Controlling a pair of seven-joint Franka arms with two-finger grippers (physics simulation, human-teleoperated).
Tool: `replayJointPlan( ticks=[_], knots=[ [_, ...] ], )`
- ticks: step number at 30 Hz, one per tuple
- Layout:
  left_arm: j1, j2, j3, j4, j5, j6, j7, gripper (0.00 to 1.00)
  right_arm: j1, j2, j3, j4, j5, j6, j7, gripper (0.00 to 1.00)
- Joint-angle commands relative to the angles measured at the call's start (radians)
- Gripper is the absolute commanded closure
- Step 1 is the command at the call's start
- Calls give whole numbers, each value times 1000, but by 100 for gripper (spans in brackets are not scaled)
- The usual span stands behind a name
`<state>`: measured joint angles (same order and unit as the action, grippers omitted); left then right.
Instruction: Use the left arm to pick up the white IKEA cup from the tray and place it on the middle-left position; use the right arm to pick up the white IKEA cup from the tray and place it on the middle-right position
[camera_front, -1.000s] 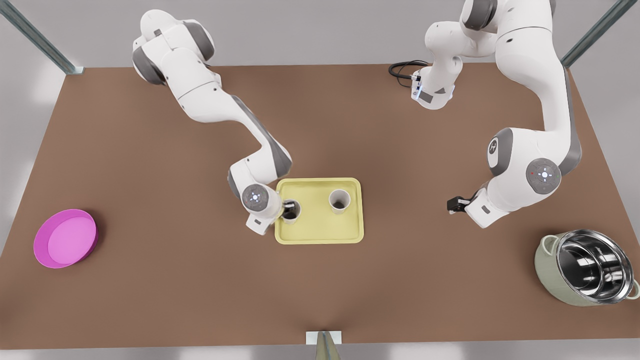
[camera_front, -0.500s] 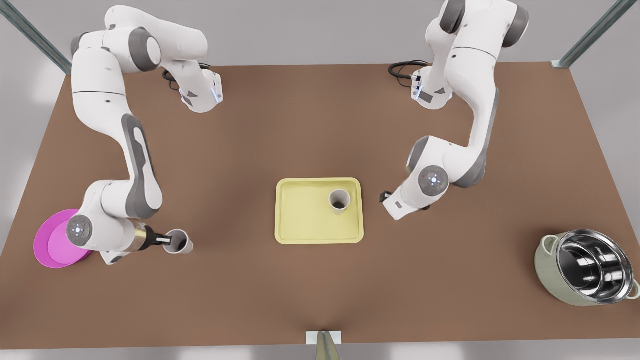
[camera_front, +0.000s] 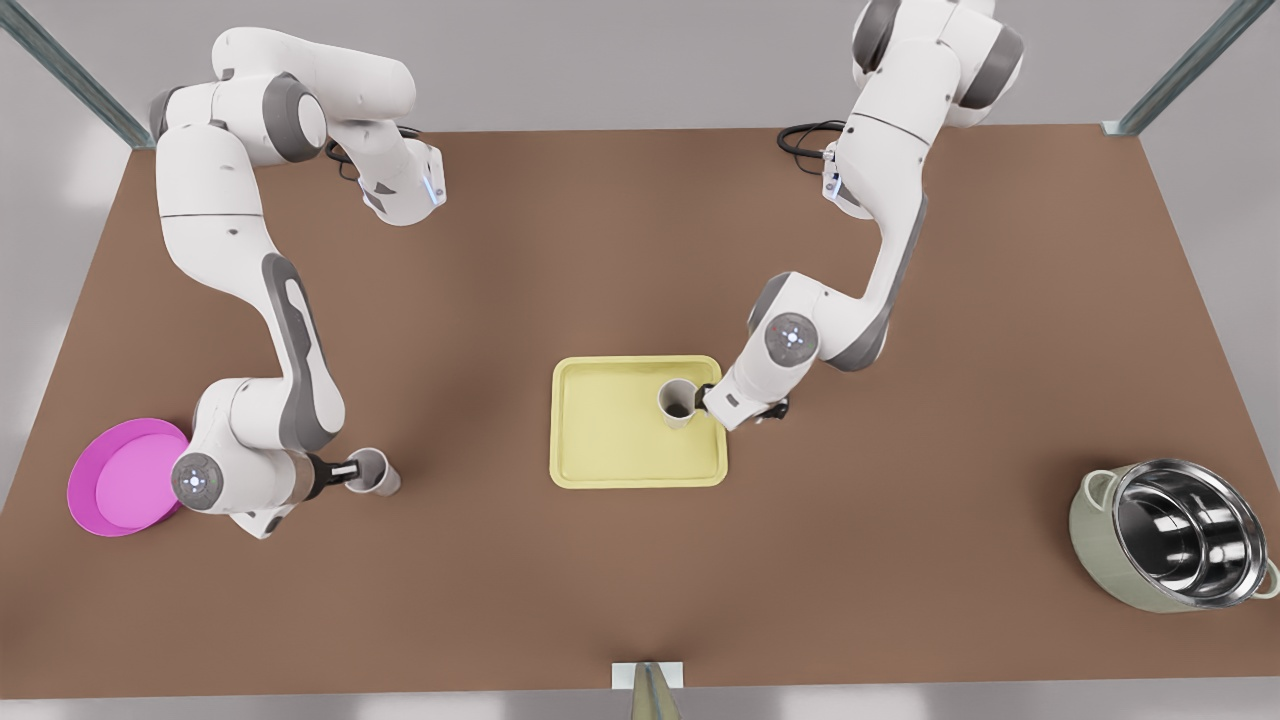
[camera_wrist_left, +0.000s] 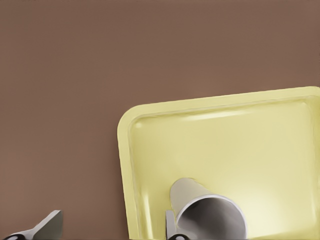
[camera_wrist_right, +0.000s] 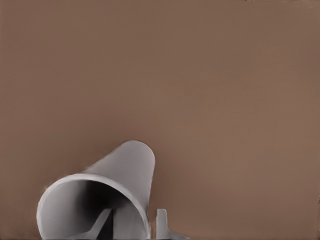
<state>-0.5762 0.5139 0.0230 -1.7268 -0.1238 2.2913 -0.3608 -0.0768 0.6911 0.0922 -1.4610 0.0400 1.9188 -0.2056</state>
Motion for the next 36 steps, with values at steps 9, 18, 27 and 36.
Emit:
replayJointPlan(
  ticks=[9, 18, 27, 36],
  knots=[
    [-71, 90, 0, 6, 7, 126, -323, 0, 41, -203, 51, 31, 8, -193, -167, 0],
    [-96, 129, 5, -2, 35, 159, -371, 9, 49, -214, 52, 122, -267, -193, -179, 0],
    [-94, 112, 12, 35, 36, 80, -375, 61, 43, -266, 37, 168, -190, -273, 5, 0],
    [-91, 100, 54, 110, 73, -42, -383, 81, 28, -274, 41, 168, -154, -287, -17, 0]
  ],
)
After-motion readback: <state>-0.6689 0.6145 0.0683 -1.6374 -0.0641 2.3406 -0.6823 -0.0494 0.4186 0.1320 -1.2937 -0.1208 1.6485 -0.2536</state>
